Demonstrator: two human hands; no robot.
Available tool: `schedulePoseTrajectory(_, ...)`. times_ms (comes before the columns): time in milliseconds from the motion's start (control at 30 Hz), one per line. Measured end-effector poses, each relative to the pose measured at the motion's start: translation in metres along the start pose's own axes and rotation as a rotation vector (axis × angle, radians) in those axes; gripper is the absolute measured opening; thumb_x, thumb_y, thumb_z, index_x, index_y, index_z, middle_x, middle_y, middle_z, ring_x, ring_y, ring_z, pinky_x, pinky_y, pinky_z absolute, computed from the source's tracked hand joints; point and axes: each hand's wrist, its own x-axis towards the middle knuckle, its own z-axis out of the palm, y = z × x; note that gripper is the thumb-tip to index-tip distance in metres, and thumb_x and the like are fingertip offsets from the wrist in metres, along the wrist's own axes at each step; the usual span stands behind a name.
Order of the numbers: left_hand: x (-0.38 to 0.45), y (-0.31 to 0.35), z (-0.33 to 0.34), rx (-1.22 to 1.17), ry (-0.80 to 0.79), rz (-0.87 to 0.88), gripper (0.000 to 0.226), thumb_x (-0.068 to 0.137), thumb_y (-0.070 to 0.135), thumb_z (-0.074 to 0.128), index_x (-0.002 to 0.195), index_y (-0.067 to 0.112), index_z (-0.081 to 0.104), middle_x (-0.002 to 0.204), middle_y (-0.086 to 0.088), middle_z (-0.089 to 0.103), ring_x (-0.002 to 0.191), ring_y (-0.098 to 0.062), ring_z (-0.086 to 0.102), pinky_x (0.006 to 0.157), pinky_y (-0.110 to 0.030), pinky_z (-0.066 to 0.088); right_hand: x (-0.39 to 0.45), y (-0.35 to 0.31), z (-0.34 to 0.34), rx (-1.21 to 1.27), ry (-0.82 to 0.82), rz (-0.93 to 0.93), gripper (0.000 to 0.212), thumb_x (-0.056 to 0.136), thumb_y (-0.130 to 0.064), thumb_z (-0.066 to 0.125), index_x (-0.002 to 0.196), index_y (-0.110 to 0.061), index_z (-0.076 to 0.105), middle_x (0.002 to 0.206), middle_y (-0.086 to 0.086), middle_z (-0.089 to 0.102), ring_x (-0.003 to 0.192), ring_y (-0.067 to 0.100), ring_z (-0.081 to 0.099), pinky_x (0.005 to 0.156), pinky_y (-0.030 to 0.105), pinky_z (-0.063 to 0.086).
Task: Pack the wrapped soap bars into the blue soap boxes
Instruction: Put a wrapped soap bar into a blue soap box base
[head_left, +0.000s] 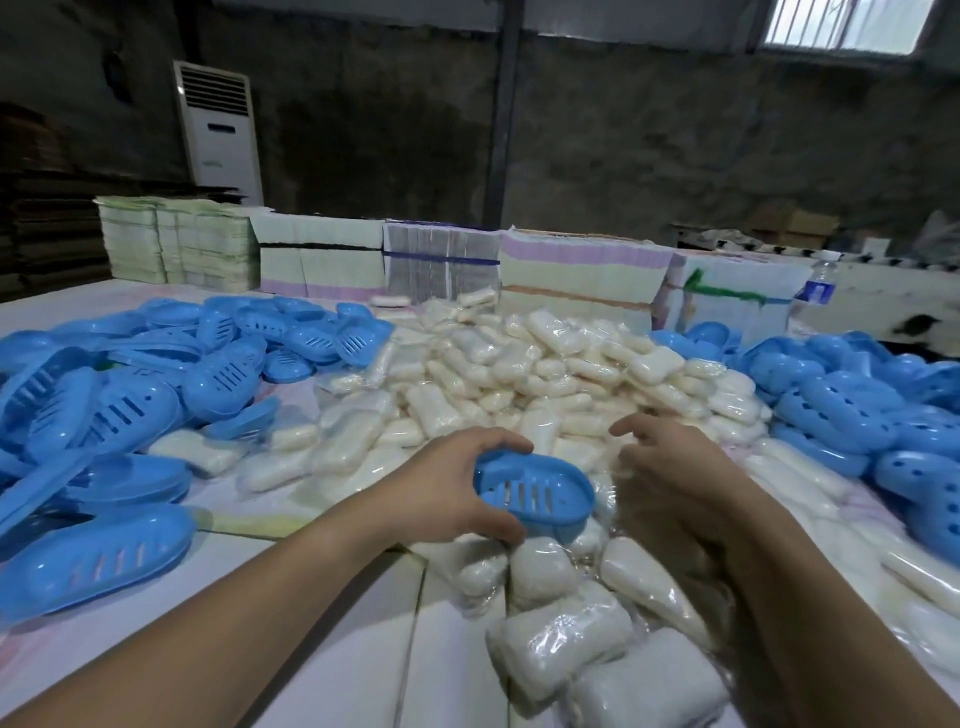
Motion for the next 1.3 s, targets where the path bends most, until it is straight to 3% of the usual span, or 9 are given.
schedulePoseTrajectory(100,0.001,-0.003,0.002,-0.095,0.016,0.004,0.076,0.058,0.023,0.094,0.122,0.041,0.059,0.110,0.022,0.062,0.092,0.011,0.061,0.068,-0.007,0.048,0.003,-0.001,-0.002,0.009,-0.037,0.063,0.041,0.089,-0.024,0.056,0.130,-0.032,0.056,0.138,0.006,0.053,0.122,0.029,0.050,0.104,0.044,0.042)
schedulePoseTrajectory(267,0.002,-0.005,0.003,-0.095,0.025,0.022,0.075,0.058,0.025,0.095,0.121,0.043,0.058,0.115,0.021,0.059,0.094,0.012,0.060,0.076,-0.007,0.048,0.007,-0.005,0.000,0.049,-0.062,0.153,0.053,0.077,-0.033,0.057,0.129,-0.038,0.052,0.133,0.003,0.056,0.121,0.029,0.050,0.105,0.048,0.041)
schedulePoseTrajectory(433,0.002,-0.004,0.003,-0.133,0.037,0.005,0.076,0.060,0.019,0.095,0.123,0.040,0.058,0.114,0.017,0.059,0.090,0.012,0.062,0.066,-0.012,0.053,0.005,-0.001,0.002,0.056,0.033,0.166,0.060,0.062,-0.041,0.068,0.121,-0.033,0.059,0.118,0.000,0.061,0.119,0.027,0.050,0.102,0.044,0.044)
schedulePoseTrajectory(533,0.003,-0.004,0.004,-0.139,0.049,-0.005,0.078,0.060,0.019,0.095,0.125,0.040,0.057,0.116,0.016,0.057,0.088,0.007,0.064,0.071,-0.021,0.059,0.009,0.004,0.004,0.085,0.083,0.165,0.043,0.067,-0.033,0.074,0.108,-0.029,0.063,0.107,-0.001,0.062,0.115,0.026,0.051,0.095,0.039,0.049)
schedulePoseTrajectory(700,0.005,-0.007,0.005,-0.142,0.056,0.001,0.081,0.058,0.020,0.096,0.125,0.041,0.056,0.114,0.017,0.056,0.087,0.005,0.065,0.069,-0.021,0.059,0.009,0.011,0.007,0.103,0.105,0.120,0.051,0.071,-0.026,0.074,0.119,-0.023,0.056,0.104,0.002,0.063,0.100,0.021,0.057,0.073,0.030,0.044)
schedulePoseTrajectory(900,0.006,-0.010,0.010,-0.133,0.118,0.034,0.085,0.059,0.020,0.094,0.127,0.045,0.051,0.114,0.021,0.057,0.090,0.004,0.064,0.074,-0.022,0.059,-0.007,-0.001,-0.004,0.268,0.407,-0.208,0.045,0.080,-0.026,0.076,0.123,-0.024,0.061,0.118,-0.005,0.066,0.111,0.012,0.058,0.089,0.027,0.044)
schedulePoseTrajectory(967,0.006,-0.010,0.012,-0.119,0.143,0.063,0.086,0.059,0.022,0.094,0.125,0.051,0.047,0.110,0.028,0.058,0.089,0.009,0.062,0.072,-0.012,0.054,-0.015,-0.017,-0.002,0.430,0.308,-0.336,0.044,0.080,-0.028,0.077,0.122,-0.024,0.064,0.117,-0.013,0.065,0.108,0.001,0.059,0.090,0.021,0.044)
schedulePoseTrajectory(1067,0.007,-0.012,0.014,-0.083,0.182,0.086,0.085,0.058,0.023,0.092,0.122,0.056,0.045,0.105,0.035,0.059,0.094,0.016,0.058,0.073,-0.003,0.045,-0.019,-0.042,0.019,0.281,0.117,-0.526,0.037,0.081,-0.027,0.078,0.117,-0.023,0.070,0.104,-0.016,0.067,0.091,-0.006,0.057,0.081,0.016,0.041)
schedulePoseTrajectory(1300,0.012,-0.016,0.012,-0.053,0.193,0.067,0.074,0.060,0.015,0.092,0.123,0.035,0.060,0.110,0.018,0.068,0.098,0.002,0.064,0.080,-0.011,0.049,-0.021,-0.044,0.023,0.267,0.178,-0.736,0.036,0.079,-0.020,0.081,0.113,-0.019,0.070,0.109,0.000,0.069,0.105,0.017,0.059,0.095,0.029,0.040)
